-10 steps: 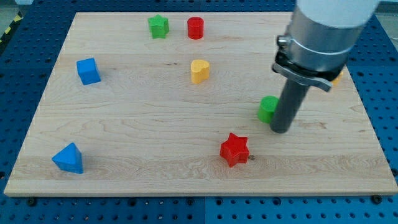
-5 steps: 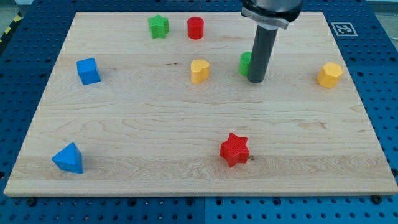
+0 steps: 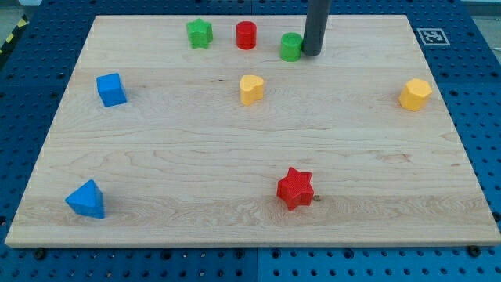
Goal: Push the green circle vertical to the red star
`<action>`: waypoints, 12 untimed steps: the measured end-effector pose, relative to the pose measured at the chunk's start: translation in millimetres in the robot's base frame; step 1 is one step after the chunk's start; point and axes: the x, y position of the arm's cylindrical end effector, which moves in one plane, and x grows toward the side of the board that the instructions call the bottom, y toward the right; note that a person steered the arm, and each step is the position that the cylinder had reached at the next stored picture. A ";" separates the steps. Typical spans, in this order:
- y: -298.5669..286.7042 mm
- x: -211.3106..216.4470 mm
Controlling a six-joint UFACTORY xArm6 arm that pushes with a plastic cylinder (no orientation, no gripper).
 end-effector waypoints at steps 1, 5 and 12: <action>-0.3 28.7; -39.5 17.0; -121.9 173.8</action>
